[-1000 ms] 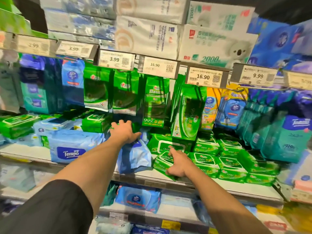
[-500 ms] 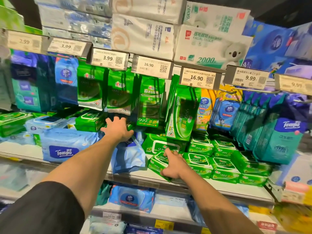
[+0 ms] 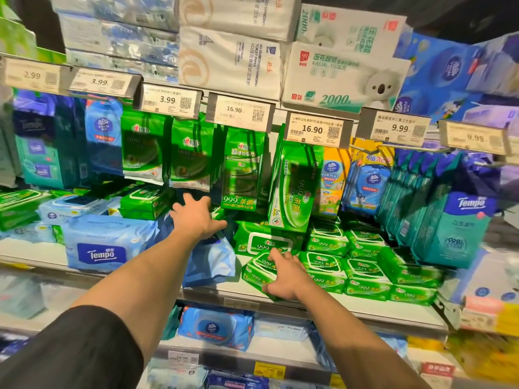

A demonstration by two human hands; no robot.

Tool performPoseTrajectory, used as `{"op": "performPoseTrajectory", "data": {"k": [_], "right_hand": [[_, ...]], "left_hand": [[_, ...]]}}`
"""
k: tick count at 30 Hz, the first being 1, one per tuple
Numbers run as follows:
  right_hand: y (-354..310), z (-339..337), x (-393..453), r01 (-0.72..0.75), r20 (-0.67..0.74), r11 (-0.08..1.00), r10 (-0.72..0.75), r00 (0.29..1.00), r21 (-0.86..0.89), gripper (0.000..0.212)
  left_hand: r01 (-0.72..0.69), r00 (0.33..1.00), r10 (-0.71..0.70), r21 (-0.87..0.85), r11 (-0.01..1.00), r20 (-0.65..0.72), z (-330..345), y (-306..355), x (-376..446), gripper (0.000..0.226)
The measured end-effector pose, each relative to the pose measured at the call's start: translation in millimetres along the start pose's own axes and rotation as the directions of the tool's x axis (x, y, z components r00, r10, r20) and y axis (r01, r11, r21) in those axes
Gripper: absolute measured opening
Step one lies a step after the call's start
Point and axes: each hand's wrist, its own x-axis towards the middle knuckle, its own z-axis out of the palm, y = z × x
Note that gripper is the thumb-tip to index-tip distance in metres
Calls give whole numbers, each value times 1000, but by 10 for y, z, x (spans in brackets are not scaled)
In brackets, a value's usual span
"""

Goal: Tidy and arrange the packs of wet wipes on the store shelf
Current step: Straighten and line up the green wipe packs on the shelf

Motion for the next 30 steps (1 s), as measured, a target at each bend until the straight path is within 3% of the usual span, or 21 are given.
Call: {"op": "performPoseTrajectory", "data": {"k": [4,10,14,19,24,30], "right_hand": [[11,-28,-19,11,24,1000,-11,1000,3,67],[32,-46,-58,79,7,997,-79,997,15,67],[104,-93,-125,200,-54,980,-201,978,-13,69],[321,-286,-246,355,-139,917,-382,914,-184,73],[823,-574,-403,348,-220,914,-391,894,-208,74],[1499,-888,-526,214,-317,949,-282,906,-231,72]], "left_hand": [[33,999,-31,-59,998,32,-41,73,-64,72],[-6,999,2,-115,993,-35,5,146,-263,74],[-25,994,15,-89,996,-108,40,276,-432,78],[-128,982,130,22,992,-137,127,521,-642,80],[-149,978,147,1,989,-146,295,893,-847,80],[-118,963,102,-53,992,-249,555,1340,-1055,77]]}}
